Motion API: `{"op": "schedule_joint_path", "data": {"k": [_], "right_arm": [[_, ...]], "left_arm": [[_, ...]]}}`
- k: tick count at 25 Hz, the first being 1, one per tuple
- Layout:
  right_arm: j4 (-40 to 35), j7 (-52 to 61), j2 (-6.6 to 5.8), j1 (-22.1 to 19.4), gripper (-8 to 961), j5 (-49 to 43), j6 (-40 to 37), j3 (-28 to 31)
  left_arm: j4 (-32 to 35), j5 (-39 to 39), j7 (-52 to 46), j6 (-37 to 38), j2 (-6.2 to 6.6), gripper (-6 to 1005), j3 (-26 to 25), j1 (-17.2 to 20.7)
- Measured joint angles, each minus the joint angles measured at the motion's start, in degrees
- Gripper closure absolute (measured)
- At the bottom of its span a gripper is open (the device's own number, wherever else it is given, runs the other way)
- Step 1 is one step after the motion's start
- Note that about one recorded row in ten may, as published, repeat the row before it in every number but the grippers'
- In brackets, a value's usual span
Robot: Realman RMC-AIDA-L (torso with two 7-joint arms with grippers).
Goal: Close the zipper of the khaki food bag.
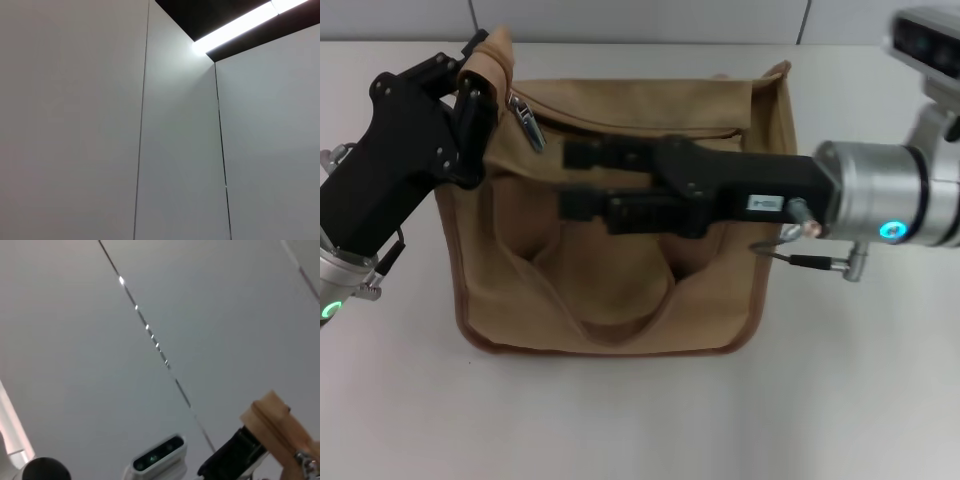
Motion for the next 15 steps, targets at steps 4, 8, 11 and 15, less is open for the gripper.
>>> {"op": "schedule_joint_path", "data": {"k": [4,8,11,15], "right_arm": [[-2.3,-1.9,0.0,-3.0,133,1.1,1.5,0.4],[-3.0,-1.7,0.0,-1.9,133,1.1,4.7,-0.3],[-2.8,-1.7,0.03,-1.2,133,1.1,5.5,-0.4],[-2.6,-1.1,0.03,0.2,133,1.2,7.1,-0.4]], "left_arm": [[0.1,0.0,0.2,0.1,0.0,933,0.1,0.0],[0.2,0.0,0.3,0.2,0.0,931,0.1,0.0],[0.2,0.0,0.3,0.2,0.0,929,0.1,-0.1],[0.2,0.1,0.3,0.2,0.0,927,0.1,-0.3]]}}
